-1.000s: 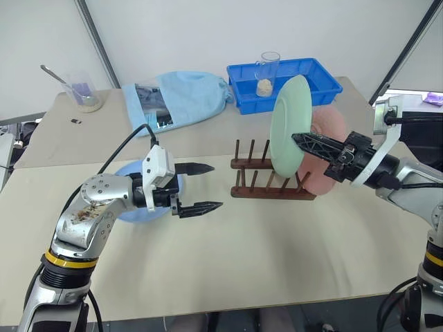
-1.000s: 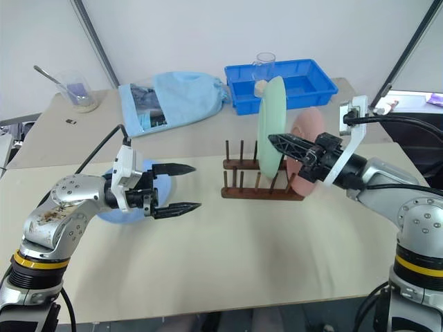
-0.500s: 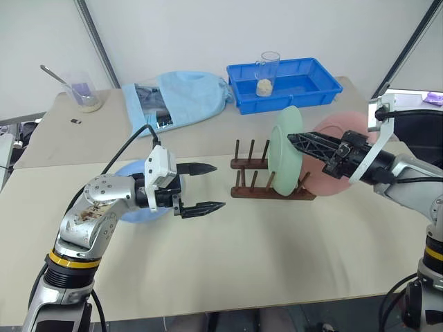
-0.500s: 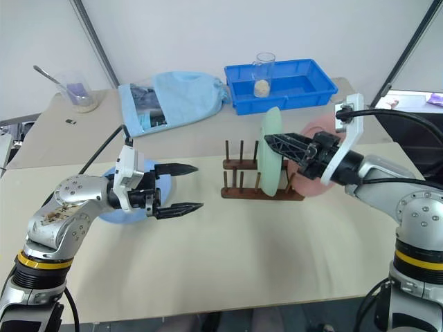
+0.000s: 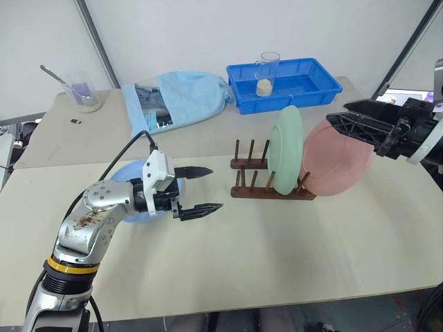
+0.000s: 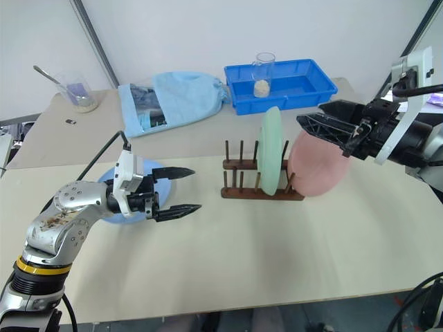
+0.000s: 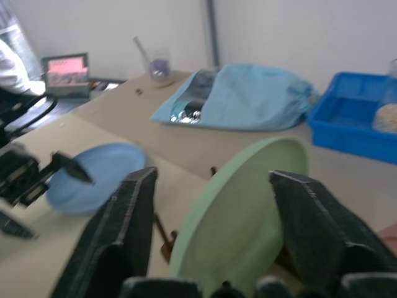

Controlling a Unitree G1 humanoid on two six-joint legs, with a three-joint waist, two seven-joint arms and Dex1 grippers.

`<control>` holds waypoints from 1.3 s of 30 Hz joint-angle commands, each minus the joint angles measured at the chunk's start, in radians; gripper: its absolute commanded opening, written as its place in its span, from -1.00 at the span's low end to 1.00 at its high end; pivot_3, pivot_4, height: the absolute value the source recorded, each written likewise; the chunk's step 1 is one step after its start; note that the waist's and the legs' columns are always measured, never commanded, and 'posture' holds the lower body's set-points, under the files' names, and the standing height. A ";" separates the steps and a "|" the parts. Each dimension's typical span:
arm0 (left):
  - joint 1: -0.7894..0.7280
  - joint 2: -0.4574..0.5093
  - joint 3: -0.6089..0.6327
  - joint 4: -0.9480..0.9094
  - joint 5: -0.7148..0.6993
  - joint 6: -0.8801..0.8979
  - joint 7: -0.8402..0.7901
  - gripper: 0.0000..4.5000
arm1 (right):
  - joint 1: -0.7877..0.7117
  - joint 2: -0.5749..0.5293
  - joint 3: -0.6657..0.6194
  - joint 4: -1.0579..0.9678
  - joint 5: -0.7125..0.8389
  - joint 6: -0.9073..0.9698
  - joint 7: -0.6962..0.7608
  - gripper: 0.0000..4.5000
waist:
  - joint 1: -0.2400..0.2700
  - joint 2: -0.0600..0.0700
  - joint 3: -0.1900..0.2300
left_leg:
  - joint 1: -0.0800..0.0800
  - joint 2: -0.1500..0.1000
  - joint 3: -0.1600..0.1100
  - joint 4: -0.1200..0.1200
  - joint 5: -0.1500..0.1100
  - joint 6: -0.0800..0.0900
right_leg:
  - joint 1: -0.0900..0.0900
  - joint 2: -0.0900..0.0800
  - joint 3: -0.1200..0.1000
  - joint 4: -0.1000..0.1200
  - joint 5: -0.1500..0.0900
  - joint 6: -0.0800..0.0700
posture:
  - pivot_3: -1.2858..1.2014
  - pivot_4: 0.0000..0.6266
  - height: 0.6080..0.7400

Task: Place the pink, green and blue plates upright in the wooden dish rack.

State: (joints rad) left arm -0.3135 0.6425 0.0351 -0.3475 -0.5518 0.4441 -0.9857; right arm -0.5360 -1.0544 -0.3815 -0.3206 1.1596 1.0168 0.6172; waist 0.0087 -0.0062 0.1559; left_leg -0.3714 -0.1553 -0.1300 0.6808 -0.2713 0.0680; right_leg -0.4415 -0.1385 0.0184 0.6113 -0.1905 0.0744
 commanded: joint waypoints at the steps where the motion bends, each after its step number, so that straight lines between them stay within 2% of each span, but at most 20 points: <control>1: 0.056 0.008 0.133 -0.069 -0.007 0.021 0.125 1.00 | -0.006 -0.044 0.049 -0.086 -0.068 -0.074 0.137 -0.08 | -0.001 0.000 0.000 | 0.000 0.000 0.000 0.000 0.000 0.000 | 0.000 0.000 0.000 0.000 0.000 0.000 | 0.03 -0.52 1.00; 2: 0.080 0.006 0.167 -0.088 -0.010 0.032 0.161 1.00 | -0.007 -0.049 0.067 -0.093 -0.092 -0.093 0.167 -0.29 | -0.002 0.000 0.000 | 0.000 0.001 0.000 0.000 0.000 0.000 | -0.001 0.001 0.000 0.000 0.000 0.000 | 0.03 -0.52 1.00; 6: 0.228 -0.042 0.342 -0.171 0.002 0.056 0.348 1.00 | -0.015 -0.057 0.168 -0.100 -0.229 -0.208 0.293 -0.90 | 0.001 0.000 0.000 | 0.000 0.001 0.001 0.000 0.000 0.000 | 0.000 0.000 -0.001 -0.001 0.000 0.000 | 0.03 -0.52 1.00; 7: 0.269 -0.067 0.390 -0.179 0.009 0.062 0.402 1.00 | -0.020 -0.045 0.191 -0.097 -0.250 -0.228 0.315 -0.99 | 0.002 0.000 0.000 | 0.000 0.001 0.001 0.000 0.000 0.000 | 0.000 0.000 -0.001 -0.001 0.000 0.000 | 0.03 -0.52 1.00; 12: 0.361 -0.173 0.541 -0.169 -0.021 0.143 0.628 1.00 | -0.066 0.015 0.280 -0.072 -0.315 -0.286 0.397 -0.99 | 0.011 -0.001 0.000 | 0.001 0.001 0.001 0.000 0.000 -0.001 | 0.001 0.000 -0.001 -0.001 0.000 0.000 | 0.03 -0.52 1.00; 16: 0.374 -0.228 0.586 -0.169 -0.084 0.280 0.755 1.00 | -0.116 0.056 0.336 -0.057 -0.345 -0.299 0.457 -0.99 | 0.021 -0.002 0.000 | 0.001 0.001 0.001 0.001 -0.002 -0.006 | 0.001 0.000 -0.001 0.000 0.001 0.000 | 0.03 -0.52 1.00; 19: 0.377 -0.260 0.585 -0.173 -0.121 0.384 0.841 1.00 | -0.147 0.082 0.370 -0.046 -0.374 -0.308 0.487 -0.61 | 0.027 -0.003 0.000 | 0.001 0.001 0.001 0.001 -0.002 -0.006 | 0.001 0.001 -0.001 0.000 0.001 0.000 | 0.03 -0.52 1.00; 22: 0.344 -0.313 0.586 -0.161 -0.159 0.484 0.950 1.00 | -0.165 0.094 0.393 -0.047 -0.399 -0.317 0.520 -0.14 | 0.032 -0.004 0.001 | 0.001 0.001 0.001 0.001 -0.003 -0.006 | 0.001 0.001 -0.001 0.000 0.001 0.000 | 0.03 -0.52 1.00; 27: 0.230 -0.391 0.592 -0.120 -0.236 0.612 1.089 1.00 | -0.177 0.118 0.418 -0.048 -0.460 -0.356 0.546 0.61 | 0.034 -0.007 0.000 | 0.001 0.000 0.001 0.002 -0.003 -0.008 | 0.001 0.001 -0.002 0.000 0.001 0.000 | 0.03 -0.52 1.00; 34: 0.153 -0.408 0.551 -0.063 -0.247 0.734 1.156 1.00 | -0.180 0.141 0.434 -0.059 -0.501 -0.369 0.558 0.61 | 0.030 -0.007 0.000 | 0.001 0.001 0.001 0.002 -0.003 -0.008 | 0.001 0.001 -0.001 0.001 0.001 0.000 | 0.03 -0.52 1.00; 37: 0.139 -0.412 0.554 -0.045 -0.238 0.759 1.178 0.61 | -0.180 0.145 0.433 -0.062 -0.513 -0.368 0.562 0.63 | 0.034 -0.007 0.000 | 0.001 0.001 0.001 0.002 -0.003 -0.009 | 0.001 0.001 -0.001 0.001 0.001 0.000 | 0.03 -0.52 1.00; 39: 0.135 -0.417 0.557 -0.045 -0.239 0.762 1.185 0.24 | -0.180 0.145 0.432 -0.063 -0.521 -0.368 0.564 0.63 | 0.034 -0.007 0.000 | 0.001 0.000 0.001 0.002 -0.003 -0.010 | 0.001 0.001 -0.001 0.001 0.001 0.000 | 0.03 -0.52 1.00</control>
State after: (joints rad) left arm -0.1822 0.2347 0.5994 -0.3996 -0.7859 1.1820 0.1945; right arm -0.6951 -0.9077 0.0673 -0.3617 0.6426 0.6674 1.1771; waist 0.0432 -0.0134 0.1563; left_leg -0.3701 -0.1552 -0.1285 0.6831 -0.2749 0.0580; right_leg -0.4403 -0.1379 0.0172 0.6122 -0.1892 0.0741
